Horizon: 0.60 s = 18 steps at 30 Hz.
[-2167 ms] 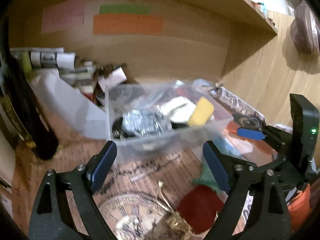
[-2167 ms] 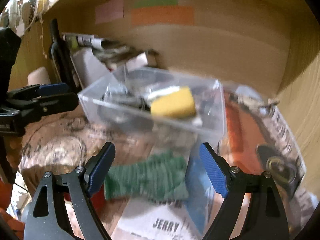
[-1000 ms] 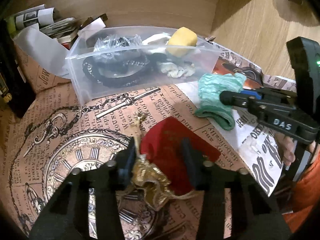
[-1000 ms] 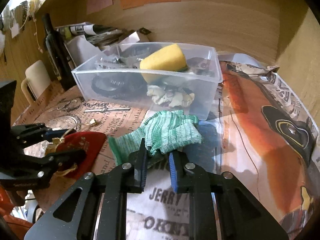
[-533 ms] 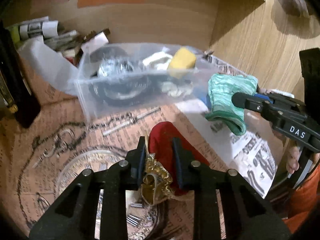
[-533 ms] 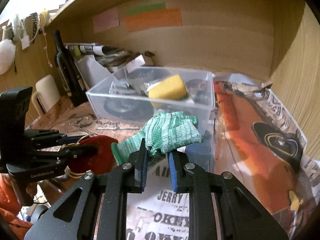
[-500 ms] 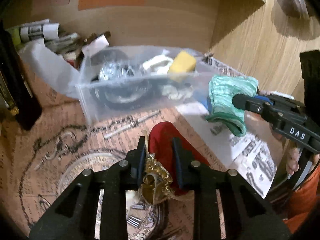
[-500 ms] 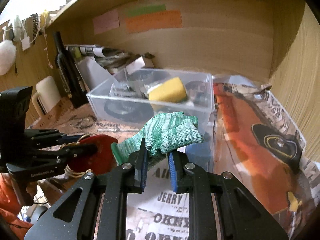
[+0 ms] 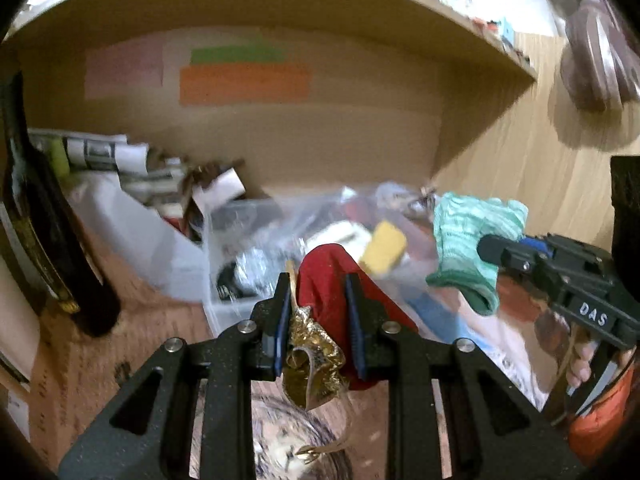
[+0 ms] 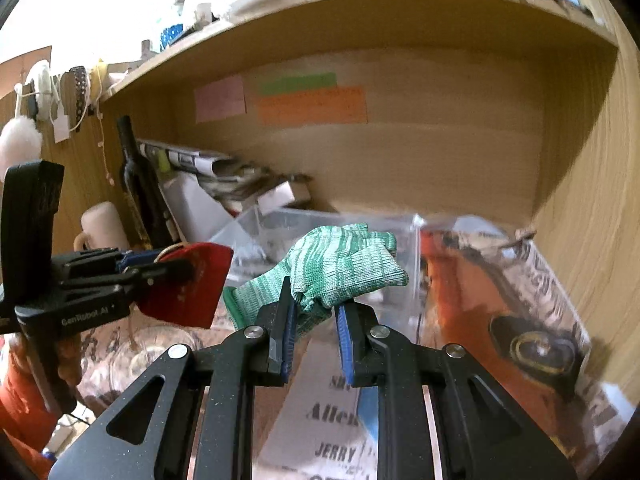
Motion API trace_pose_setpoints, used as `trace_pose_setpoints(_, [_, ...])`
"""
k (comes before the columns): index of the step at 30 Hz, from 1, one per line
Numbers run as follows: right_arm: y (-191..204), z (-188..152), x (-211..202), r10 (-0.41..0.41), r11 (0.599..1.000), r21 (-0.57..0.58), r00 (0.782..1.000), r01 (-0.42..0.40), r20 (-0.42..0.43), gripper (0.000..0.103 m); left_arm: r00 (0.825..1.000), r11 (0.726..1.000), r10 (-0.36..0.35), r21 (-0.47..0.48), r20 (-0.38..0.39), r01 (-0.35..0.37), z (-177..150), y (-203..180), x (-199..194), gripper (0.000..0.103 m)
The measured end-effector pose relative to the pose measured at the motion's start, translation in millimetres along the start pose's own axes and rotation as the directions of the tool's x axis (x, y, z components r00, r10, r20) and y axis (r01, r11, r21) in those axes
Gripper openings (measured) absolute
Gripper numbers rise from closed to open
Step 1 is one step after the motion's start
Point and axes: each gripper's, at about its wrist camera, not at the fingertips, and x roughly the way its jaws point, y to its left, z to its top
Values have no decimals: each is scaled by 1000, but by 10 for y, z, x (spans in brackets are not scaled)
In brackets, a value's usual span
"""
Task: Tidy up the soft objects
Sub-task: 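Carry the gold ornament and green cloth into the clear box and release both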
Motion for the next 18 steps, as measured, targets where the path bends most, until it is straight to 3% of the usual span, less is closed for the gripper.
trace_pose_setpoints(11, [142,321,168,26,998,-63,998,-22,56,17,995,999,37,-10,93,-36,437,142,41,26])
trace_pose_setpoints(18, [182,440,456,31,997,-73,999,-29,31,17,997,999,39,-32,74,-37,599,278,259,26])
